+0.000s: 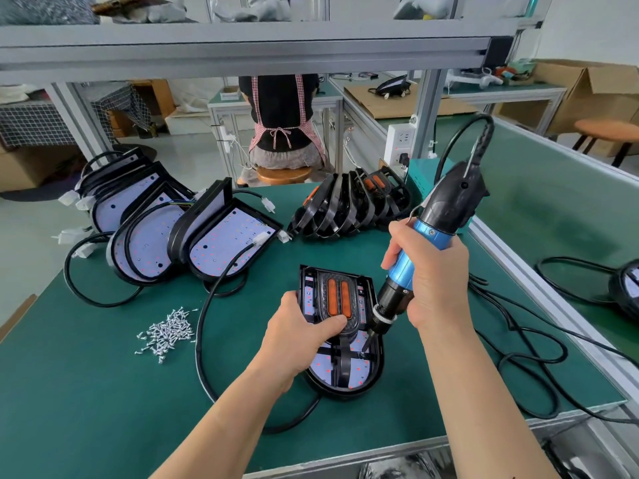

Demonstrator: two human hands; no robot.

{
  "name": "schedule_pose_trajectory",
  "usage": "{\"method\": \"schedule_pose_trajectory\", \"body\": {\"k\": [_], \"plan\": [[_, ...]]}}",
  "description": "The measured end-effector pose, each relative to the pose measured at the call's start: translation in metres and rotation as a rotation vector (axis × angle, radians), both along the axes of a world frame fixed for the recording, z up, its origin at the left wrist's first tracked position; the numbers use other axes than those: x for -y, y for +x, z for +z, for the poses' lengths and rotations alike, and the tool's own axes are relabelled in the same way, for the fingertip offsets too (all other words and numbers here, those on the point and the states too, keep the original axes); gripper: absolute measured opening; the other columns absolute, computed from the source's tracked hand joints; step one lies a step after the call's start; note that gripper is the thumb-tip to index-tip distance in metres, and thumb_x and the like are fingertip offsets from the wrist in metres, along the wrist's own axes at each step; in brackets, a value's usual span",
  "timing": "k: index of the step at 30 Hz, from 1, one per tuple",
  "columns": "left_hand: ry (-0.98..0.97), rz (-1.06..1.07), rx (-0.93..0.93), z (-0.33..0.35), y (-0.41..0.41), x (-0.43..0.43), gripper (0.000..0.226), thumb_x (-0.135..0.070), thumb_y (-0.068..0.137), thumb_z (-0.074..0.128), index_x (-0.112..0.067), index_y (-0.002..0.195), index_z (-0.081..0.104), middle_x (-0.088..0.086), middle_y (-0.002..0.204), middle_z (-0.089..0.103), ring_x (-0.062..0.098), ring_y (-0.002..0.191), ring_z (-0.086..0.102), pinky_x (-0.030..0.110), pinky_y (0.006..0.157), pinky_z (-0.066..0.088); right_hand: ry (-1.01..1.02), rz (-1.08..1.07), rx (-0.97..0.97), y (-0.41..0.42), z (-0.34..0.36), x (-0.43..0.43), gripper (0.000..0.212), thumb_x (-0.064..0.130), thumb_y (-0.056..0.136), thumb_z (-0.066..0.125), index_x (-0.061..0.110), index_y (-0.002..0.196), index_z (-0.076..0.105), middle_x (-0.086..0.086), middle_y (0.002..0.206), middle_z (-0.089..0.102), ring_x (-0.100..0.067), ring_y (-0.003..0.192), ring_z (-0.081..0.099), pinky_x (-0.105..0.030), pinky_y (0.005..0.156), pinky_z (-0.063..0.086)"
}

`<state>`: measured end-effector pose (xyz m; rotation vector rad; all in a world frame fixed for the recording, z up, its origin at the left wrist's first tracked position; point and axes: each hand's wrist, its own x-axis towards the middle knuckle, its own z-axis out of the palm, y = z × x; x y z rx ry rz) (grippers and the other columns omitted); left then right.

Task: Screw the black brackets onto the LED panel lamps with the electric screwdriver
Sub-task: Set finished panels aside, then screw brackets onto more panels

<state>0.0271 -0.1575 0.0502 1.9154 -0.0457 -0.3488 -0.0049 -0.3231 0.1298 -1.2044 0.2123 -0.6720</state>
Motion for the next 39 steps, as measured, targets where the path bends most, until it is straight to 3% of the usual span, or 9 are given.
{"method": "schedule_pose_trajectory", "body": {"k": [13,17,21,26,29,33,35,38,39], "plan": [[-0.057,0.018,-0.014,-0.003,0.000,0.001,0.069,-0.046,0.057,0.083,-0.020,0.115,0.055,-0.003,0.105,0.073,0.020,0.099,0.070,0.046,0.094,0.055,-0.008,0.130,0.089,0.001,-0.007,-0.003,0.024,0.014,0.078,0.068,0.024,0.059,0.056,-0.004,0.045,0.047,-0.021,0.044,0.041,-0.024,0.053,0.043],[-0.056,0.028,-0.013,-0.002,-0.002,0.002,0.063,-0.046,0.056,0.083,-0.021,0.108,0.057,-0.004,0.101,0.073,0.019,0.096,0.070,0.046,0.092,0.056,-0.039,0.302,0.135,-0.001,-0.010,0.005,0.024,0.009,0.080,0.065,0.021,0.063,0.054,-0.003,0.047,0.047,-0.018,0.044,0.042,-0.028,0.056,0.042],[-0.054,0.006,-0.040,0.000,-0.002,0.001,0.059,-0.043,0.061,0.085,-0.021,0.107,0.057,-0.003,0.102,0.073,0.020,0.097,0.070,0.047,0.093,0.056,-0.052,0.357,0.171,-0.005,-0.010,0.007,0.009,0.020,0.077,0.072,0.020,0.074,0.064,-0.003,0.050,0.050,-0.018,0.047,0.045,-0.028,0.056,0.045],[-0.045,-0.031,-0.052,0.005,-0.001,-0.002,0.083,-0.054,0.053,0.080,-0.015,0.123,0.056,0.002,0.114,0.071,0.024,0.107,0.067,0.048,0.098,0.053,-0.087,0.371,0.194,-0.008,-0.004,0.004,0.009,0.020,0.077,0.072,0.024,0.073,0.066,-0.003,0.052,0.051,-0.020,0.049,0.047,-0.027,0.059,0.047],[-0.033,-0.059,-0.061,0.004,0.001,-0.003,0.069,-0.050,0.059,0.082,-0.016,0.115,0.059,0.001,0.108,0.073,0.023,0.102,0.069,0.048,0.096,0.054,-0.092,0.365,0.196,-0.009,0.001,0.001,0.015,0.019,0.074,0.073,0.022,0.066,0.061,-0.004,0.052,0.050,-0.021,0.049,0.047,-0.026,0.059,0.047],[-0.016,-0.078,-0.072,0.002,0.002,-0.004,0.054,-0.042,0.070,0.084,-0.020,0.112,0.057,-0.002,0.106,0.073,0.020,0.101,0.069,0.046,0.096,0.054,0.001,0.326,0.241,-0.006,0.015,0.004,0.016,0.019,0.072,0.074,0.015,0.075,0.058,-0.005,0.053,0.051,-0.020,0.048,0.046,-0.027,0.055,0.043],[0.015,-0.123,-0.072,0.005,-0.001,-0.006,0.055,-0.049,0.072,0.082,-0.025,0.113,0.056,-0.007,0.108,0.072,0.014,0.102,0.068,0.044,0.098,0.053,0.074,0.276,0.250,-0.003,0.022,0.007,0.024,0.025,0.073,0.076,0.012,0.081,0.057,-0.004,0.055,0.053,-0.017,0.049,0.047,-0.027,0.055,0.042],[0.100,-0.173,-0.071,0.015,-0.009,-0.016,0.087,-0.077,0.070,0.064,-0.024,0.138,0.050,-0.012,0.128,0.064,0.011,0.119,0.060,0.040,0.106,0.047,0.238,0.211,0.278,0.000,0.024,0.005,0.036,0.031,0.072,0.079,0.010,0.091,0.056,-0.001,0.064,0.055,-0.014,0.053,0.051,-0.026,0.058,0.045],[0.122,-0.130,-0.019,0.019,-0.007,-0.024,0.084,-0.076,0.075,0.059,-0.023,0.139,0.051,-0.012,0.122,0.066,0.012,0.114,0.062,0.038,0.100,0.050,0.291,0.196,0.293,0.000,0.022,0.004,0.040,0.030,0.074,0.079,0.009,0.097,0.054,0.000,0.067,0.054,-0.014,0.055,0.052,-0.026,0.061,0.046]]}}
